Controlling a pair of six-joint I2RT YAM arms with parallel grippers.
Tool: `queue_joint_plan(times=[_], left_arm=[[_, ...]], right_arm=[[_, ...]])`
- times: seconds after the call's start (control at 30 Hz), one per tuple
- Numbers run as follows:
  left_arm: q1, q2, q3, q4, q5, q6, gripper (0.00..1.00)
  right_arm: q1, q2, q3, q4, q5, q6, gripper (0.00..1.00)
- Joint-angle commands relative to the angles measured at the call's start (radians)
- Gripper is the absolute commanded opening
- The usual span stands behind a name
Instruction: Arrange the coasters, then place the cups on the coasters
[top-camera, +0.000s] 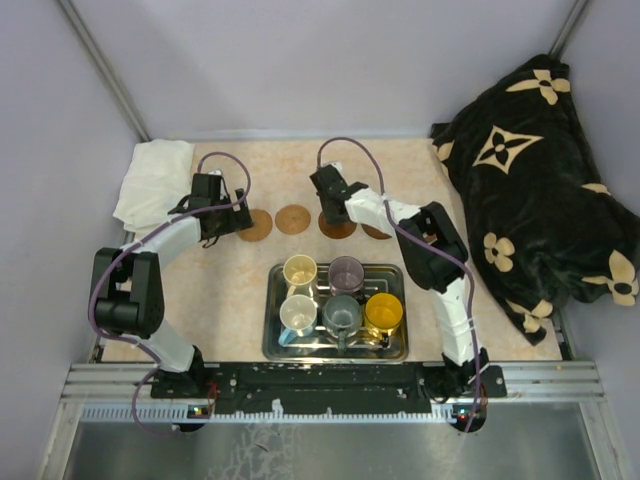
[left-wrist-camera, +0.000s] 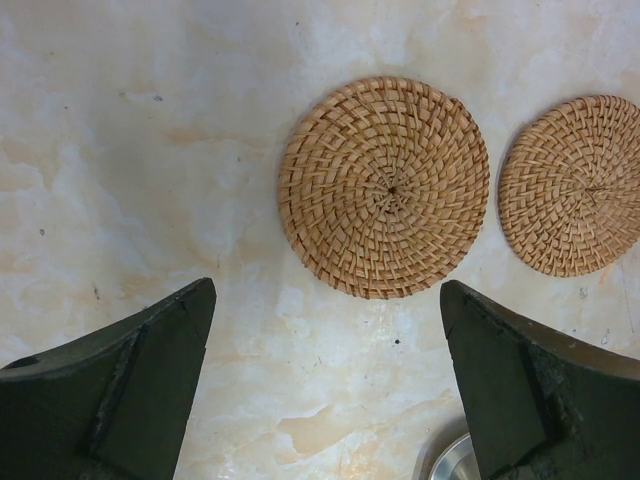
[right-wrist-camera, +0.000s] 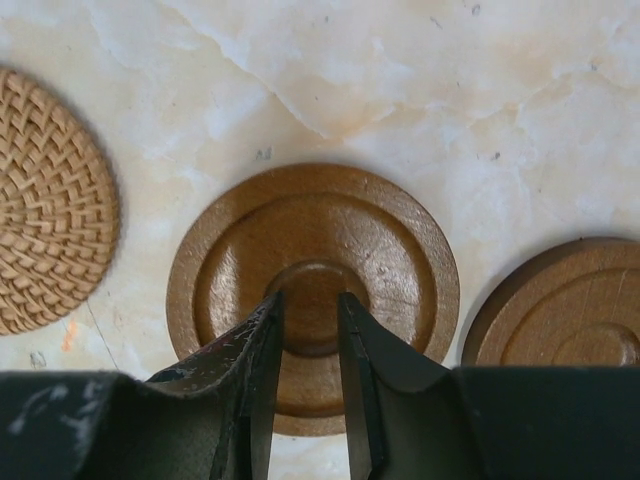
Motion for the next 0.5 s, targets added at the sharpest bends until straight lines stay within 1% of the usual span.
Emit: queue_joint_plan(times=[0.0, 0.17, 0.27, 0.37, 0.47], left_arm=[[-0.004, -0.012, -0.004, 0.018, 0.01, -0.007, 0.99], [-0.005, -0.013, -0.007, 0.019, 0.008, -0.006, 0.99], [-0.004, -0.016, -0.007, 0.019, 0.008, -0.006, 0.99], [-0.005, -0.019, -0.007, 0.019, 0.008, -0.006, 0.99], [-0.004, -0.017, -0.007, 0.018, 0.01, -0.006, 1.0]], right_arm=[[0.017, 0.037, 0.118, -0.049, 0.04, -0.047, 0.3], [0.016, 0.036, 0.225, -0.071, 0.079, -0.08, 0.31], [0.007, 0.019, 0.252, -0.076, 0.096, -0.085, 0.31], [-0.015, -0.02, 0.226, -0.073, 0.112, -0.075, 0.31], [-0.052, -0.079, 0.143, -0.053, 0.113, -0.047, 0.31]])
